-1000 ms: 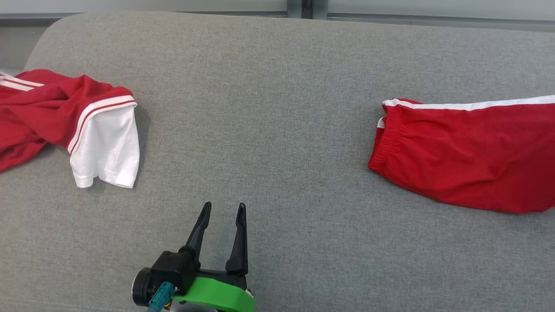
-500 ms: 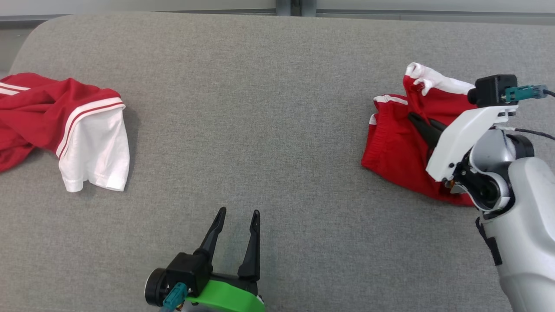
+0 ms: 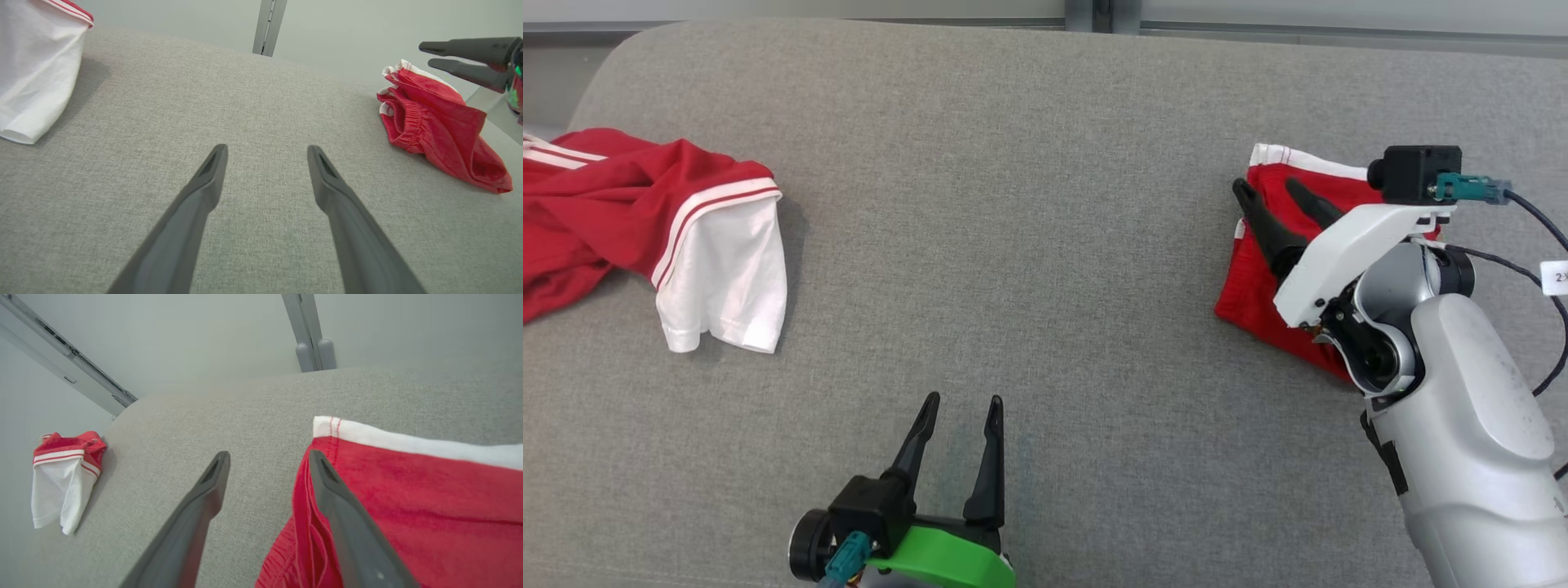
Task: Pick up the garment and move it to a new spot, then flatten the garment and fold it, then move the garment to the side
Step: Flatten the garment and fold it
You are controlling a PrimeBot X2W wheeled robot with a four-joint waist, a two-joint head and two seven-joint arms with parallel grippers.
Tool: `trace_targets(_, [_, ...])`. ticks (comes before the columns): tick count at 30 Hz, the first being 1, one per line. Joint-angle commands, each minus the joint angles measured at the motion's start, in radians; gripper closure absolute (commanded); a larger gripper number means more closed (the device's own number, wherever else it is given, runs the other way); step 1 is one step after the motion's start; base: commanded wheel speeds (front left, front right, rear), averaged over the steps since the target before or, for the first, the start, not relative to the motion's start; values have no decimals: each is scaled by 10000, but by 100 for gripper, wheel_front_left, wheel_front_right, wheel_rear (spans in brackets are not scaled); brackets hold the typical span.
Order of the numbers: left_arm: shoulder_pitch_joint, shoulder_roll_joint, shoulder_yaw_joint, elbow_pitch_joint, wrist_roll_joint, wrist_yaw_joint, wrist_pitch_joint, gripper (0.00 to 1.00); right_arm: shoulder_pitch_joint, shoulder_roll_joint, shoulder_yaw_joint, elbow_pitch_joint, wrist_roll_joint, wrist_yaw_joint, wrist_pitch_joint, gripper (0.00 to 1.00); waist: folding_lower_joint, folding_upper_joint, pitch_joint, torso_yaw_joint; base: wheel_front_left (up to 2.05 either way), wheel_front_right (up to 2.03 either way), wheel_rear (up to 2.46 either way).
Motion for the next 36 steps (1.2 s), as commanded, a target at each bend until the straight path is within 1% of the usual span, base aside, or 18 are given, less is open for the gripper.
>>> trace_targets(1, [114,30,37,-24,-37,5,-26,0,311,-24,-17,-214,212,0,-342,0,0,0,-202,-108,0,0,0])
trace_targets(3, [247,31,171,-78,-72,49,-26,0,672,-89,-75,-719,341,0,-1042,0,0,0,-396,-222,0,0,0])
trace_targets(5, [403,31,316,-107,-27,59,-26,0,1209,-379,-111,-1226,152,1,-1754,0,0,0,-619,-351,0,0,0])
trace_targets(7, [599,30,520,-183,62,59,-26,0,1842,-912,-124,-1634,-606,0,-2650,0,0,0,-861,-535,0,0,0])
trace_targets(9, [864,30,771,-242,197,-6,-26,0,2648,-1260,-330,-1805,-1475,0,-3665,0,0,0,-1173,-740,0,0,0])
trace_targets(13, [1344,31,1253,-424,506,-115,-17,0,3985,-1600,-1259,-1737,-2663,0,-5230,0,0,0,-1676,-1014,0,0,0])
trace_targets(14, [1458,29,1414,-488,542,-147,-17,0,4327,-1573,-1460,-1668,-2858,0,-5471,0,0,0,-1842,-1084,0,0,0])
trace_targets(18, [1858,29,1864,-718,781,-225,-15,0,5316,-1490,-2199,-1573,-3436,-5,-5774,0,0,0,-2271,-1232,0,0,0])
trace_targets(21, [2123,29,2198,-904,1063,-299,-15,0,6087,-1311,-2747,-2092,-3649,-5,-5780,0,0,0,-2515,-1241,0,0,0])
trace_targets(23, [2229,29,2363,-942,1140,-377,-15,0,6534,-1177,-2911,-2275,-3667,-5,-5778,0,0,0,-2606,-1219,0,0,0])
trace_targets(29, [2399,28,2811,-856,1442,-581,-15,0,7189,-850,-3022,-2468,-3752,-5,-5782,0,0,0,-2809,-1156,0,0,0])
trace_targets(36, [2470,28,2981,-752,1483,-702,-15,0,7407,-557,-2984,-2493,-3803,-5,-5784,0,0,0,-2860,-1163,0,0,0])
